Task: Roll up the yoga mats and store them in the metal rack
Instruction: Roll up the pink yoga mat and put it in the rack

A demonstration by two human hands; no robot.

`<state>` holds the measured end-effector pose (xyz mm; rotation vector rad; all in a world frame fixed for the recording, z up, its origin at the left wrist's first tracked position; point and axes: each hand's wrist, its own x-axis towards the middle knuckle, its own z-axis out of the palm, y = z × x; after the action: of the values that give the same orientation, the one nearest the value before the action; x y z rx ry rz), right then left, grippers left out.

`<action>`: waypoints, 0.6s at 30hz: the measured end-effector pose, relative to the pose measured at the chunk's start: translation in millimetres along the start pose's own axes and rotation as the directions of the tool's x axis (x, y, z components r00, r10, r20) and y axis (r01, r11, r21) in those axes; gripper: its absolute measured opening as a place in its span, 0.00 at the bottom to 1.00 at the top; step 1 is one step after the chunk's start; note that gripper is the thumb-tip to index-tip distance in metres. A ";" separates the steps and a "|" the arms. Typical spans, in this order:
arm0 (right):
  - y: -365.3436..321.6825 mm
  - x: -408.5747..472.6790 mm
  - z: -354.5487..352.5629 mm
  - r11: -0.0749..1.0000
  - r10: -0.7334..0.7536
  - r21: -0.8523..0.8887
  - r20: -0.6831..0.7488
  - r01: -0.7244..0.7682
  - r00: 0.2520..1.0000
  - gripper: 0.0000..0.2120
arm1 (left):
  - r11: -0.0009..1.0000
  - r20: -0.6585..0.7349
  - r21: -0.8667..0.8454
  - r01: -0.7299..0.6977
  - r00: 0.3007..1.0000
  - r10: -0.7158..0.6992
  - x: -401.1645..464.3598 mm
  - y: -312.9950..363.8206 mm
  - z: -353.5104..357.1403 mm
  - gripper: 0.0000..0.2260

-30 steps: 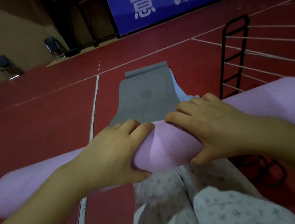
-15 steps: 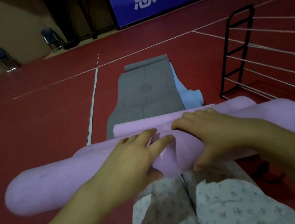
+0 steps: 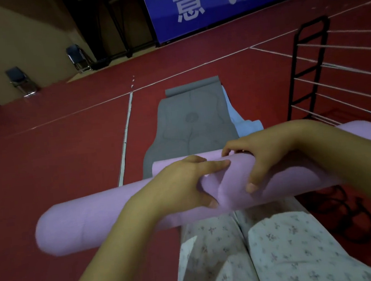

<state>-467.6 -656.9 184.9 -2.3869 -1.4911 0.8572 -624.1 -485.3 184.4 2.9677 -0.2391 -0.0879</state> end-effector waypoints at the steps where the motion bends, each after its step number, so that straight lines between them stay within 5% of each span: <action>1: -0.5 -1.3 -1.2 1.000 -0.002 -0.010 -0.010 0.002 1.000 0.37 | 0.999 0.011 -0.032 0.009 1.000 -0.009 2.3 -2.7 -1.6 0.37; 9: -4.6 -18.2 5.6 0.968 -0.252 -0.090 -0.369 0.235 0.895 0.32 | 0.972 0.167 -0.224 0.068 0.986 -0.030 21.8 -27.0 -20.5 0.34; 18: 6.4 -6.2 25.1 0.959 -0.282 -0.170 -0.491 0.227 0.824 0.32 | 0.878 0.334 -0.441 0.185 0.942 -0.031 48.9 -47.1 -34.8 0.31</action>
<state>-479.0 -668.7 163.9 -2.1632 -1.5928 0.0638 -566.2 -441.9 208.6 2.4647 -0.0700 -0.5599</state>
